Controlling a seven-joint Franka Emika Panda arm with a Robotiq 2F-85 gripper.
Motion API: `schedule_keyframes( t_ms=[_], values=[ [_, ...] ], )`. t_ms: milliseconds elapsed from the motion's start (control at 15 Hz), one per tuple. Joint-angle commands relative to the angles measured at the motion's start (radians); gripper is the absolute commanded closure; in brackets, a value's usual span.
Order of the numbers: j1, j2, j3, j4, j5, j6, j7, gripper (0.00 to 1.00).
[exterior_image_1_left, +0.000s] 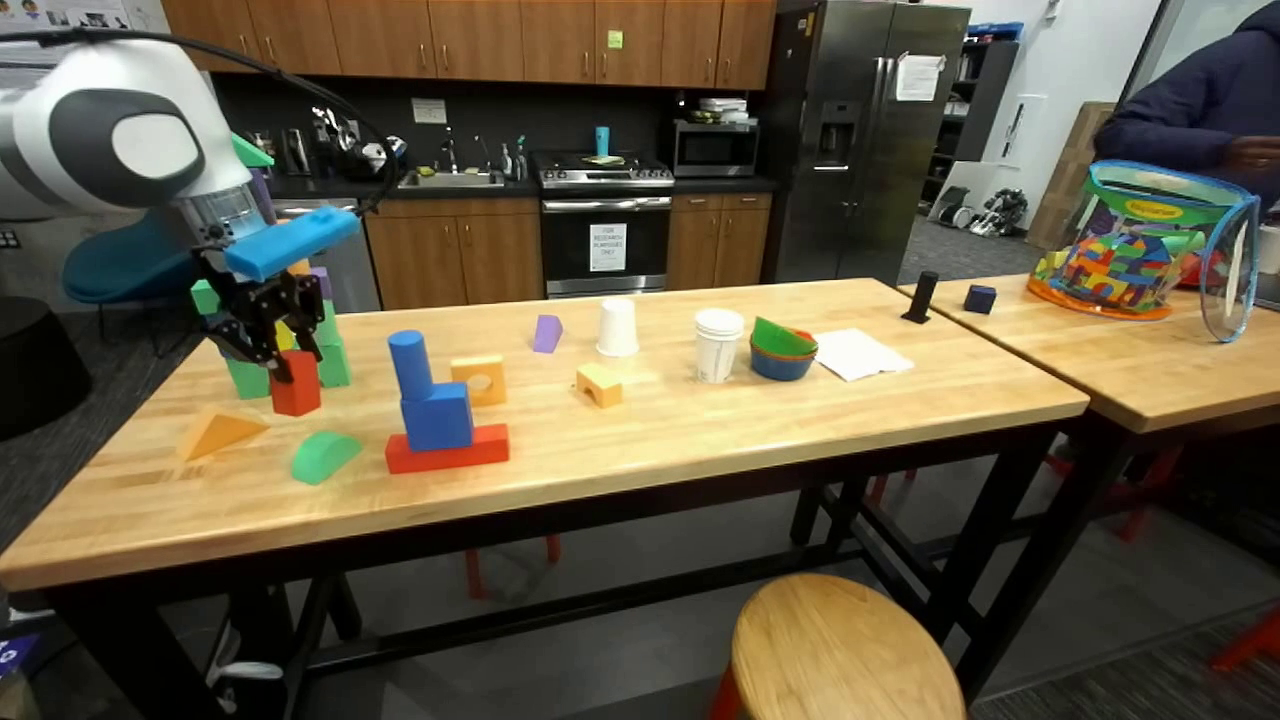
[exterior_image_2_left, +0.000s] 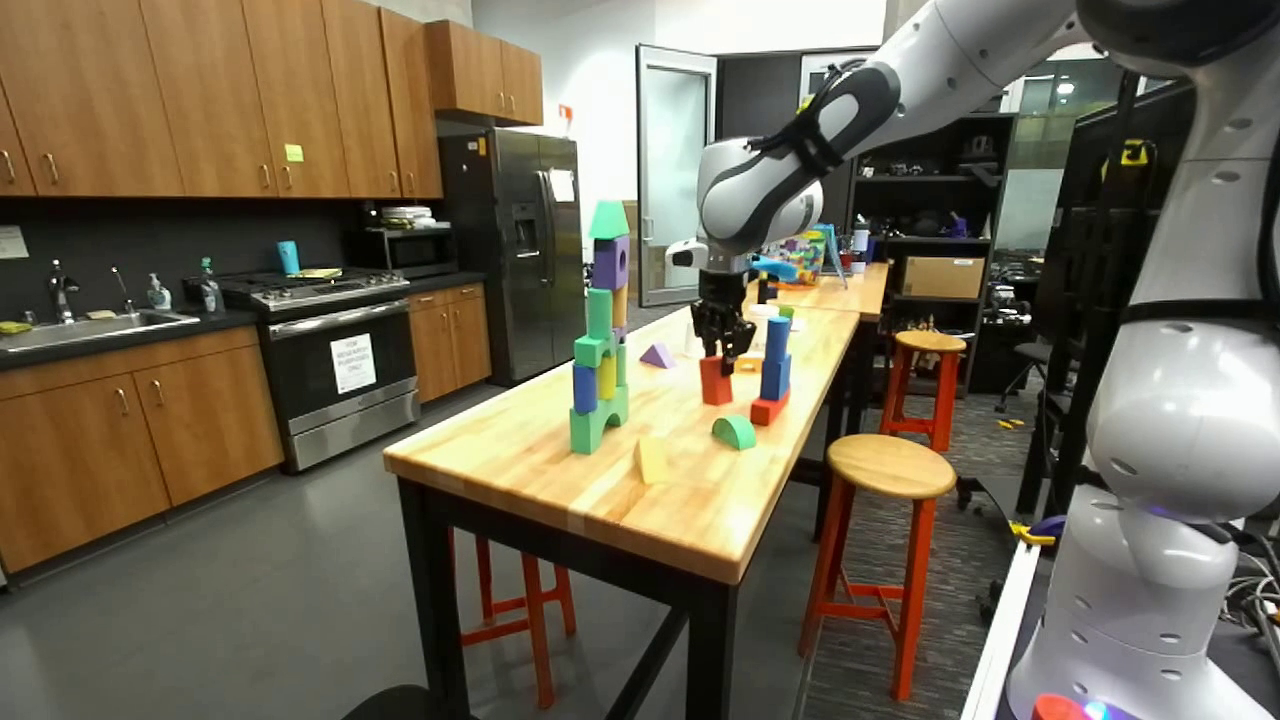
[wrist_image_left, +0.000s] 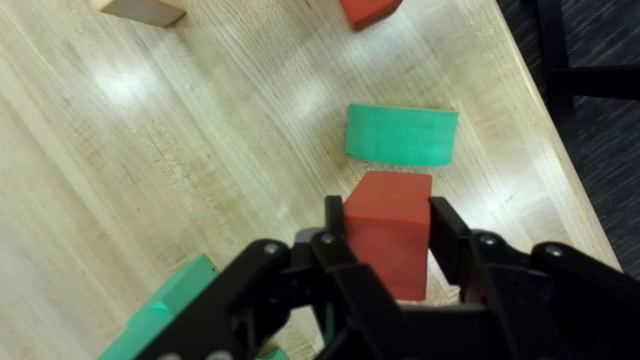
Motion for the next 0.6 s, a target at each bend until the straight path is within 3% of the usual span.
schedule_keyframes(
  t_ms=[0,533],
  values=[
    [-0.007,-0.1,-0.008,-0.032,-0.028,-0.024,-0.034,0.81],
    [-0.004,-0.315,-0.015,-0.032,-0.134,-0.121,-0.051,0.81]
  ],
)
